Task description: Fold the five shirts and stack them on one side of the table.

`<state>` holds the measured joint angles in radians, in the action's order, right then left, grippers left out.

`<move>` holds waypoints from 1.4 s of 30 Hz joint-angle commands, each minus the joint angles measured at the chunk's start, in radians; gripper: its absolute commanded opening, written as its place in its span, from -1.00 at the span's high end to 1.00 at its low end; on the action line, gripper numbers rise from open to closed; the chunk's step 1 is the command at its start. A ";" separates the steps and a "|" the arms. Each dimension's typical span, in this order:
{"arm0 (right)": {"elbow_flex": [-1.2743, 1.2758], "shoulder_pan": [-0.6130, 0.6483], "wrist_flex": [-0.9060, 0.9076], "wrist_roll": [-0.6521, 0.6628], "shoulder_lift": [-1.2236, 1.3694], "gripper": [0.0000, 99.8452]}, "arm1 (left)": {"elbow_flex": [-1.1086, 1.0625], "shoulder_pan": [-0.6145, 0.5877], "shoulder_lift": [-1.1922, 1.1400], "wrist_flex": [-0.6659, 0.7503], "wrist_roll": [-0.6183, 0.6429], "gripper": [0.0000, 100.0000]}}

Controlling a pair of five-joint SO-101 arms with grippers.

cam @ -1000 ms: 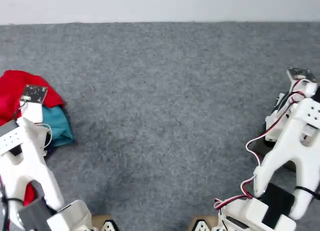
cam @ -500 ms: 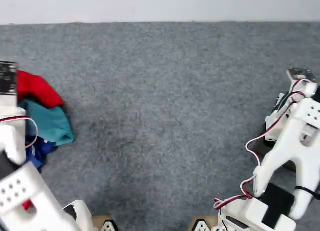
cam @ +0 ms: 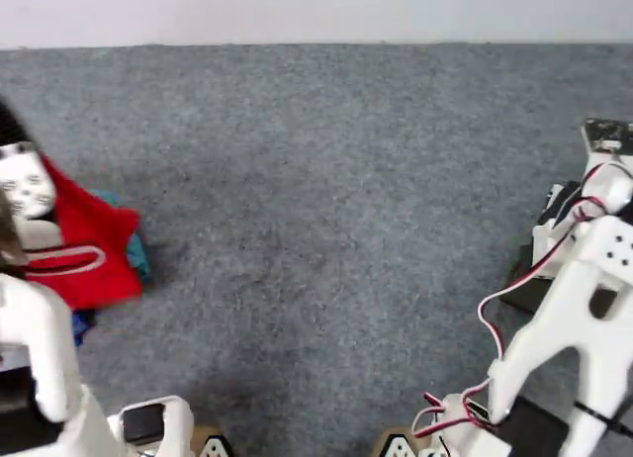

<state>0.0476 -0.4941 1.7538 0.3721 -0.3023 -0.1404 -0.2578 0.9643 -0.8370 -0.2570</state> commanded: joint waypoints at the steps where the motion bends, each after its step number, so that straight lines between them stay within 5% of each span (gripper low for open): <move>1: -0.003 -0.012 0.042 -0.005 -0.059 0.98 | 0.054 0.218 -0.021 0.077 -0.109 0.97; 9: -0.002 -0.012 0.042 -0.005 -0.064 0.98 | 0.202 0.486 -0.236 0.127 -0.216 0.97; 18: 0.029 -0.012 0.042 -0.006 -0.068 0.98 | 0.634 0.746 -0.623 0.126 -0.224 0.97; 25: 0.117 -0.013 0.042 -0.006 -0.068 0.98 | 0.949 0.907 -0.810 -0.091 -0.310 0.97; 34: 0.114 0.005 0.039 -0.008 -0.068 0.98 | 1.096 0.829 -0.827 -0.594 -0.305 0.97; 42: 0.112 0.239 0.031 -0.005 -0.068 0.98 | 0.920 0.465 -0.835 -0.887 -0.305 0.97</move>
<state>0.1642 -0.3606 1.7538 0.3721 -0.3360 0.8477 0.3529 0.1281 -1.6671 -0.5562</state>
